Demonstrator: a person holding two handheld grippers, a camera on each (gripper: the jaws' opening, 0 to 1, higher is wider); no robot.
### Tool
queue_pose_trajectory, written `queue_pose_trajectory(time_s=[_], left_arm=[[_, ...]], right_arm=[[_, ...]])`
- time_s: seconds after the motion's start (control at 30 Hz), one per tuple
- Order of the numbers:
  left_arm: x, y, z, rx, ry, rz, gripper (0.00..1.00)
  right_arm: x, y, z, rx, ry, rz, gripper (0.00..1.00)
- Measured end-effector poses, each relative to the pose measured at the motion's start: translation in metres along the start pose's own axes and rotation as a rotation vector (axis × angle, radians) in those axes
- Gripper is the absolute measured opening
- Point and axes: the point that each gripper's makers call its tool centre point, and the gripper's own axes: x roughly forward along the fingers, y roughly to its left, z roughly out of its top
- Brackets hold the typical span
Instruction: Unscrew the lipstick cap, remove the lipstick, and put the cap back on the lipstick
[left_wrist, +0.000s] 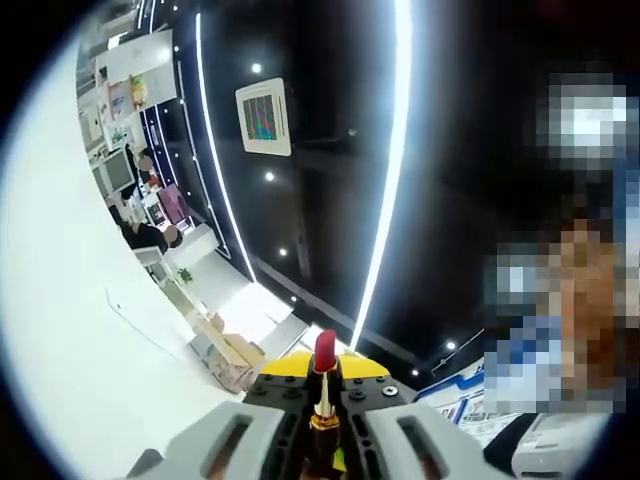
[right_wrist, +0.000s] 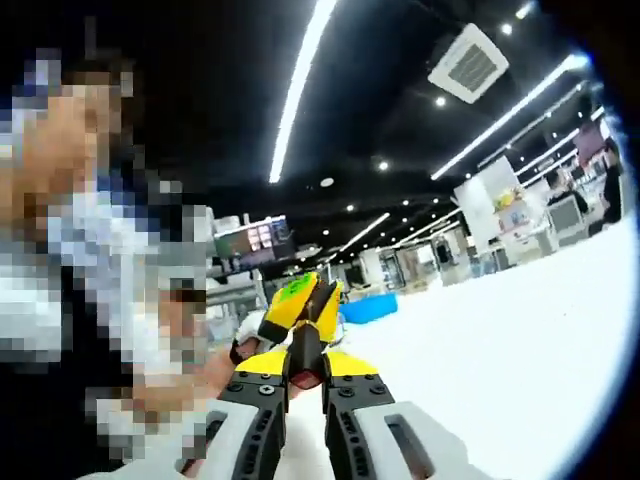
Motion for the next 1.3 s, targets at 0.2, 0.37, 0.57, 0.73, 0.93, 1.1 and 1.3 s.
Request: queue_pose_trajectory(time_s=[0.2,0.37,0.57,0.73,0.93,1.1,1.3], left_arm=[[0.001,-0.003,-0.001,0.006,0.003,-0.009,0.09],[0.001,-0.002,-0.001,0.016,0.006,-0.013,0.09],[0.003,-0.007,-0.002,0.032,0.002,-0.032,0.09],[0.003,-0.008,-0.003,0.049,0.008,-0.034,0.09],[0.002,-0.006,-0.003,0.04,0.01,-0.027,0.09],[0.001,-0.002,-0.002,0.032,0.008,-0.014,0.09],[0.0,0.003,-0.003,0.022,0.007,0.001,0.09]], right_arm=[[-0.001,0.001,0.001,0.193,-0.028,0.05,0.11],[-0.001,0.003,0.0,0.326,-0.042,0.076,0.11],[-0.002,0.004,0.006,0.623,-0.099,0.147,0.11],[-0.002,0.002,0.003,0.716,-0.117,0.169,0.11],[-0.002,0.0,0.002,0.671,-0.107,0.153,0.11],[0.0,-0.006,-0.003,0.438,-0.078,0.1,0.12],[0.002,-0.008,-0.005,0.172,-0.026,0.035,0.12]])
